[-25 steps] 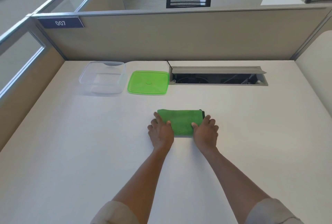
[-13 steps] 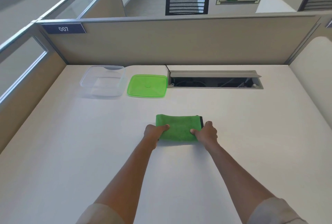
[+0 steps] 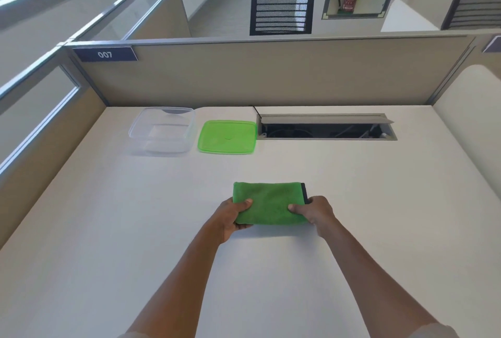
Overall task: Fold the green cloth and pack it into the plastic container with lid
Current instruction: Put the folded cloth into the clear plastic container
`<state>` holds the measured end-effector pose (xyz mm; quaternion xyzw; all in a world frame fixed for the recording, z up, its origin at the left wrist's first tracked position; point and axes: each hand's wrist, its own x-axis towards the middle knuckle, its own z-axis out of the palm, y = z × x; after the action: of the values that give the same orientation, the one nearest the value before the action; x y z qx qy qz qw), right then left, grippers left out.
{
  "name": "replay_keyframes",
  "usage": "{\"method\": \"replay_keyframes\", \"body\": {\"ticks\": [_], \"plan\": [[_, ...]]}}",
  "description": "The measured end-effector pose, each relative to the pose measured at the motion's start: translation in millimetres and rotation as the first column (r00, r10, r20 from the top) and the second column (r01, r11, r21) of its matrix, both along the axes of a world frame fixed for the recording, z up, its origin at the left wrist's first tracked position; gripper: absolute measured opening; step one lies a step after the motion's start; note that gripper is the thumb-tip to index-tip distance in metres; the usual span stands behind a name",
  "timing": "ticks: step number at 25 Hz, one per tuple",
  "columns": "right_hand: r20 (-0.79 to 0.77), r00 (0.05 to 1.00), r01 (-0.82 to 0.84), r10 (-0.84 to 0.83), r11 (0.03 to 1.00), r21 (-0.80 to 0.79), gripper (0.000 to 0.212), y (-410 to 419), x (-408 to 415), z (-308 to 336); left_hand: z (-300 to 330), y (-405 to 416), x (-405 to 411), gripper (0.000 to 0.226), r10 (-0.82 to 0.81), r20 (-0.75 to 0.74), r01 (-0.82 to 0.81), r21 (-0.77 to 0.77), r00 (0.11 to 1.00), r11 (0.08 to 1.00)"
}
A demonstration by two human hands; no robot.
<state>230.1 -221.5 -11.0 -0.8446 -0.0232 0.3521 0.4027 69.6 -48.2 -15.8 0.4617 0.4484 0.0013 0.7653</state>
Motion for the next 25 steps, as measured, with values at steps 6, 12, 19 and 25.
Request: {"method": "replay_keyframes", "body": {"ticks": [6, 12, 19, 25], "plan": [[0.094, 0.995, 0.018, -0.032, 0.989, 0.146, 0.019, 34, -33, 9, 11, 42, -21, 0.026, -0.019, -0.104, 0.039, 0.19, 0.994, 0.981], [0.181, 0.982, 0.011, -0.045, 0.983, 0.182, 0.023, 88, -64, 21, 27, 101, -45, 0.031, -0.053, -0.22, 0.134, 0.375, 0.974, 0.917], [0.204, 0.979, -0.018, -0.018, 0.985, 0.172, 0.032, 176, -86, 36, 44, 188, -65, 0.041, -0.032, -0.252, 0.163, 0.523, 0.967, 0.837], [0.294, 0.955, -0.086, 0.019, 0.973, 0.214, 0.025, 270, -89, 64, 73, 291, -73, 0.042, 0.02, -0.262, 0.155, 0.628, 0.965, 0.763]]}}
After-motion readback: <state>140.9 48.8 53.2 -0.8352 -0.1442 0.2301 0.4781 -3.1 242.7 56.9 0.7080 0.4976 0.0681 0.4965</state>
